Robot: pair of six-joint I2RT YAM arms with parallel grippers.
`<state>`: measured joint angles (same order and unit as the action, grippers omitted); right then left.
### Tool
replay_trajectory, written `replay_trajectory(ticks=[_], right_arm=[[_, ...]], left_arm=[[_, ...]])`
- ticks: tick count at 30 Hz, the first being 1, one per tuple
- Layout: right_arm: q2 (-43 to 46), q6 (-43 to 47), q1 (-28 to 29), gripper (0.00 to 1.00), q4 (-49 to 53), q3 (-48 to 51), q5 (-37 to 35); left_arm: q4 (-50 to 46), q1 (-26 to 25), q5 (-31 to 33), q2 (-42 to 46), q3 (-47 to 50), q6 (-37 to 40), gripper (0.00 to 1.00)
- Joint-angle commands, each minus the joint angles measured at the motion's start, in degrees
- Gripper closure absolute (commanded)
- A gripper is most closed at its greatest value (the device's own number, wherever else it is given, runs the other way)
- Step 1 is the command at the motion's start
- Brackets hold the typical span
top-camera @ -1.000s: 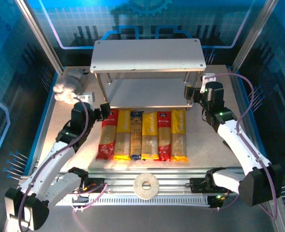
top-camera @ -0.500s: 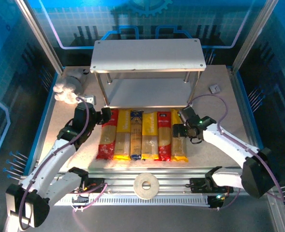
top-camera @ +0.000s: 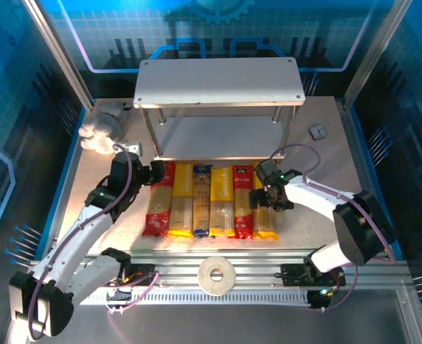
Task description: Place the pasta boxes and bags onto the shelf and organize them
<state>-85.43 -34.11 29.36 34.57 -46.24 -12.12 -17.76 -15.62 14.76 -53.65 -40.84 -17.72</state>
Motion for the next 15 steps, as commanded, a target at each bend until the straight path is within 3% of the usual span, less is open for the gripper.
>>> replay_trajectory(ticks=[1,11,15], right_arm=[[-2.74,-0.7,0.69,0.0,-0.92,-1.98,1.31],[-7.51,-0.87,0.65,0.02,-1.29,-2.55,3.86],[-7.52,-0.52,0.37,0.25,-1.27,-1.72,4.28]], left_arm=[[-0.39,-0.38,0.19,-0.73,-1.08,0.4,0.13],[1.26,-0.38,0.09,-2.31,-0.8,1.02,0.13],[1.86,-0.4,-0.35,-2.78,-0.64,0.93,0.13]])
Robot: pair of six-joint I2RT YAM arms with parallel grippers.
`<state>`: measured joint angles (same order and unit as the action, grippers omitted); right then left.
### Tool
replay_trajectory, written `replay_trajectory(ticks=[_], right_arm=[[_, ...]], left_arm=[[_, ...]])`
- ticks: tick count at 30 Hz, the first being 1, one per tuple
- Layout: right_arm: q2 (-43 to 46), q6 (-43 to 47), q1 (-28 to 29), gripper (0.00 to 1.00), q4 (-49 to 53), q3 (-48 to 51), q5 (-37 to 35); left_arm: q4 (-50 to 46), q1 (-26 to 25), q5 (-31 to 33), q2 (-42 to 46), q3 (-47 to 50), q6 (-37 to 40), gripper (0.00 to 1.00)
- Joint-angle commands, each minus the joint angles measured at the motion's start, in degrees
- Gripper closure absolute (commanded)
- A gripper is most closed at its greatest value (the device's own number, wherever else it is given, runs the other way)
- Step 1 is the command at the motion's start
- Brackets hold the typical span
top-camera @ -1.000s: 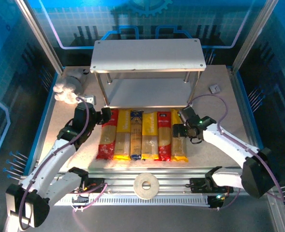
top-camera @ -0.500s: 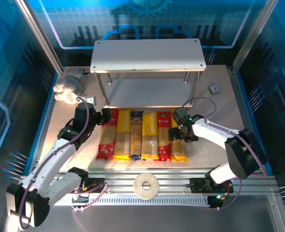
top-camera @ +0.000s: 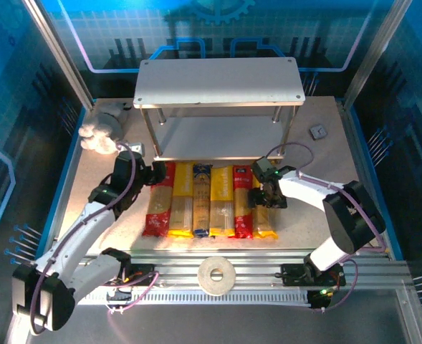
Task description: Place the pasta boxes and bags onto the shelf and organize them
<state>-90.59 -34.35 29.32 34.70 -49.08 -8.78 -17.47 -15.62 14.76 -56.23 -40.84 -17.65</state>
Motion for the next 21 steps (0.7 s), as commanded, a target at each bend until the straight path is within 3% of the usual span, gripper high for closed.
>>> replay_trajectory(ticks=[1,4,6,11,21], right_arm=[[-2.19,-0.21,0.38,0.32,-1.52,1.39,1.3],[-1.96,-0.19,0.05,0.49,-1.73,1.96,2.23],[-1.75,-0.28,0.03,0.54,-1.7,2.15,2.38],[1.25,0.19,-0.06,0.63,0.07,2.11,1.52],[17.14,1.39,0.2,0.72,7.78,-2.81,0.5]], left_arm=[[1.7,-0.37,-0.47,-0.2,-0.56,0.81,0.13],[1.94,-0.38,-0.86,-0.19,-0.55,0.75,0.14],[1.85,-0.38,-1.01,-0.03,-0.56,0.7,0.14],[1.41,-0.38,-0.97,0.86,-0.38,0.95,0.14],[1.86,-0.38,-2.08,1.12,-0.12,0.61,0.17]])
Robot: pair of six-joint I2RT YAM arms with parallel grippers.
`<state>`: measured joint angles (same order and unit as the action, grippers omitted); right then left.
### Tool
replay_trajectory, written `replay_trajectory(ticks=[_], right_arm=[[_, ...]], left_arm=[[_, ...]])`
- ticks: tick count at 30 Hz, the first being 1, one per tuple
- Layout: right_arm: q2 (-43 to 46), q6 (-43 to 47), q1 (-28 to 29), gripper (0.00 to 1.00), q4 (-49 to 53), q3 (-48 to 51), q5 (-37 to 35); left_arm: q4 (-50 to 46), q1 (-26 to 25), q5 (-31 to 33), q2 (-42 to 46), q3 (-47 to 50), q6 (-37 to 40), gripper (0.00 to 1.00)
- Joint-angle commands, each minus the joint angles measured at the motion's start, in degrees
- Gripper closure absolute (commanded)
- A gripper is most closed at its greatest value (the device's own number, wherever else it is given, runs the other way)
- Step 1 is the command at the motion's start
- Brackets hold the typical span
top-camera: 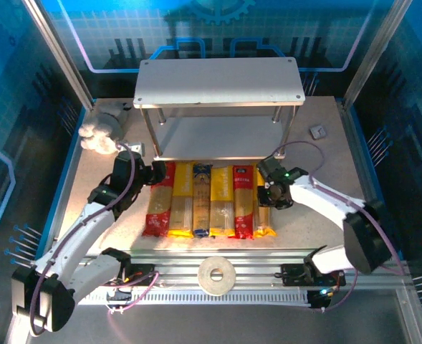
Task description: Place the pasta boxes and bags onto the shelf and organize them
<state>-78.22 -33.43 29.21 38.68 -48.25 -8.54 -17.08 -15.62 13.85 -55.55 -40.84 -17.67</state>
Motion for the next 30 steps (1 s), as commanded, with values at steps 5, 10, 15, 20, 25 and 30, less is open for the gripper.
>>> replay_trajectory(ticks=[5,10,15,20,25,30], right_arm=[[9.03,1.22,0.27,0.75,7.95,-7.73,-0.75],[8.28,0.21,0.34,0.17,6.43,-5.7,0.8],[3.88,-1.2,0.3,0.11,3.26,-2.57,0.8],[-0.81,-1.21,0.31,0.06,1.39,-2.46,-0.67],[-5.77,-1.28,0.27,0.06,-0.79,-0.64,-0.46],[-9.34,-1.73,-0.1,0.07,-2.31,0.41,-2.69]], left_arm=[[1.9,-0.38,-1.29,0.09,0.06,0.45,0.17],[2.18,-0.34,-1.71,-0.21,0.06,0.52,0.16],[1.67,-0.38,-1.72,-0.35,-0.03,0.93,0.16],[1.25,-0.38,-1.36,-0.31,0.06,1.11,0.16],[1.13,-0.38,-1.11,-0.44,-0.03,1.3,0.15],[0.62,-0.29,-0.65,-0.43,-0.37,1.78,0.15]])
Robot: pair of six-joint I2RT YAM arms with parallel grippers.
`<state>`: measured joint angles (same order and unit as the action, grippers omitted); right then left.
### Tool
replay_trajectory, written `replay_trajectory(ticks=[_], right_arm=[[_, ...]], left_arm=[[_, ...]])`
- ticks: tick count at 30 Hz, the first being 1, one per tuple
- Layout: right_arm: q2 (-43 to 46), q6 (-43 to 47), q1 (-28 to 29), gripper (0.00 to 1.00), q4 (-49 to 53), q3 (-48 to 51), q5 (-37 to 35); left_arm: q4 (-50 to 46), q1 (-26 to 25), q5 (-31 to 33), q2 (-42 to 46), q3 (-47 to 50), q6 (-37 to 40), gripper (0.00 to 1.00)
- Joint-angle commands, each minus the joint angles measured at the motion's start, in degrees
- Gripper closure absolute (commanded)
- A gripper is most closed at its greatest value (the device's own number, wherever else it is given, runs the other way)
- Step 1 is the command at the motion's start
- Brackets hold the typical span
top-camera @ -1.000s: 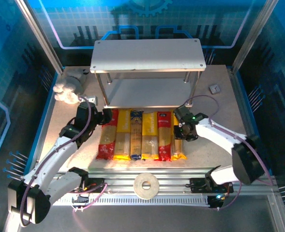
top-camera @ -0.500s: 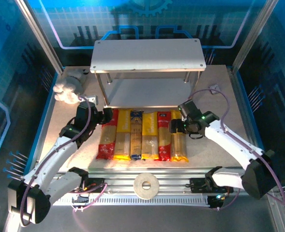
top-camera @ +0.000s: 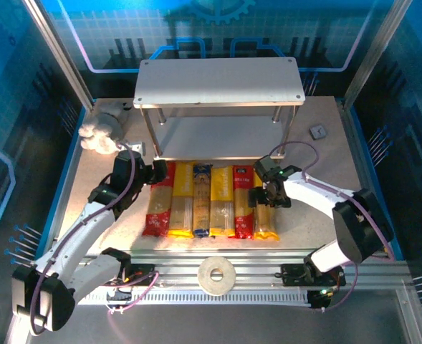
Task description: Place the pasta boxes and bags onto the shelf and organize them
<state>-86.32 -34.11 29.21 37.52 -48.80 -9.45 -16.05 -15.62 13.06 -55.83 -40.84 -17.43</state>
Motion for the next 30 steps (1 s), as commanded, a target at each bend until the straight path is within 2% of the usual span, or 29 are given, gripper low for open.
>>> replay_trajectory(ticks=[1,10,14,22,25,30], right_arm=[[-1.53,-1.08,-0.27,0.07,-1.59,1.15,-1.65],[-5.23,-0.75,-0.02,0.08,-3.87,0.8,-0.32],[-5.82,-1.2,0.73,0.07,-5.26,0.07,3.46],[-8.65,-1.49,0.27,0.06,-4.25,-0.78,4.0],[-9.85,-1.24,0.27,0.13,-4.01,-1.19,4.09],[-10.29,-1.22,0.26,0.39,-3.64,-0.78,3.56]], left_arm=[[-0.45,-0.29,0.3,-0.16,-0.38,1.69,0.15],[-0.14,-0.29,0.62,-0.65,-0.49,1.79,0.15],[0.0,-0.29,0.54,-1.03,-0.6,1.79,0.15],[0.31,-0.27,0.39,-1.63,-0.56,1.96,0.14],[0.63,-0.29,0.13,-1.69,-0.38,1.87,0.15],[0.72,-0.2,0.12,-1.65,-0.29,2.05,0.15]])
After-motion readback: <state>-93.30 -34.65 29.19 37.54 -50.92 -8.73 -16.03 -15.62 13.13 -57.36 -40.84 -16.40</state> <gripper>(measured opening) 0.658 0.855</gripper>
